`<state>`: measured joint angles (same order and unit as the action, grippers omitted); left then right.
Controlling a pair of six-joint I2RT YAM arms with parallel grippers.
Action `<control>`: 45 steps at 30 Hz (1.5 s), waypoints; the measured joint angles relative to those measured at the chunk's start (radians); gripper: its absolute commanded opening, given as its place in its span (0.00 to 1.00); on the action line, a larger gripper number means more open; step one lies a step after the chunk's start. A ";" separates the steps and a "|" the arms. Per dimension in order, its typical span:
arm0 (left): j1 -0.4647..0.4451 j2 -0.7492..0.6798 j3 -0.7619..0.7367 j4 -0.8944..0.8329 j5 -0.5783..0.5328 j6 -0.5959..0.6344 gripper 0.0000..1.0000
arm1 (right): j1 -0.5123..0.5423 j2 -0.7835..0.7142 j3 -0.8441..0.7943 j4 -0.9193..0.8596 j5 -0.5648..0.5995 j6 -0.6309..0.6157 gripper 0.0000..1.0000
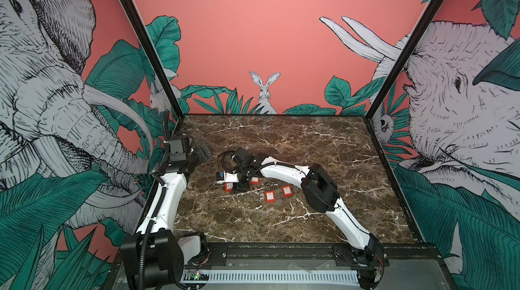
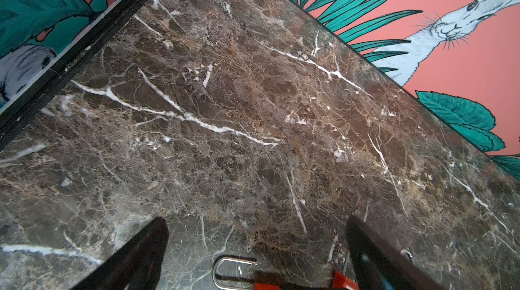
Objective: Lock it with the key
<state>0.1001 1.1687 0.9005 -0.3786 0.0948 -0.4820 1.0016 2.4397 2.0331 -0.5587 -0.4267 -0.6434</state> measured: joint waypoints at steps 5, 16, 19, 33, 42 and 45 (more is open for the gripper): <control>0.000 0.000 0.001 -0.005 0.003 -0.009 0.99 | 0.001 0.028 0.034 -0.028 0.026 0.018 0.46; 0.000 0.000 0.001 -0.006 0.009 -0.019 0.99 | 0.003 0.028 0.042 -0.040 0.020 0.014 0.26; 0.000 0.000 0.001 -0.003 0.027 -0.010 0.99 | 0.003 0.019 0.026 -0.029 0.019 0.014 0.20; -0.039 -0.031 -0.029 0.274 0.370 0.277 0.79 | -0.306 -0.551 -0.444 0.146 -0.169 0.010 0.16; -0.268 -0.010 0.030 0.230 0.661 0.814 0.65 | -0.437 -0.747 -0.537 0.009 -0.212 -0.101 0.14; -0.279 0.019 0.042 0.218 0.718 0.935 0.65 | -0.444 -0.774 -0.541 -0.050 -0.209 -0.132 0.14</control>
<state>-0.1791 1.1873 0.9424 -0.1604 0.8127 0.4530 0.5579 1.6661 1.4925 -0.6090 -0.6353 -0.7757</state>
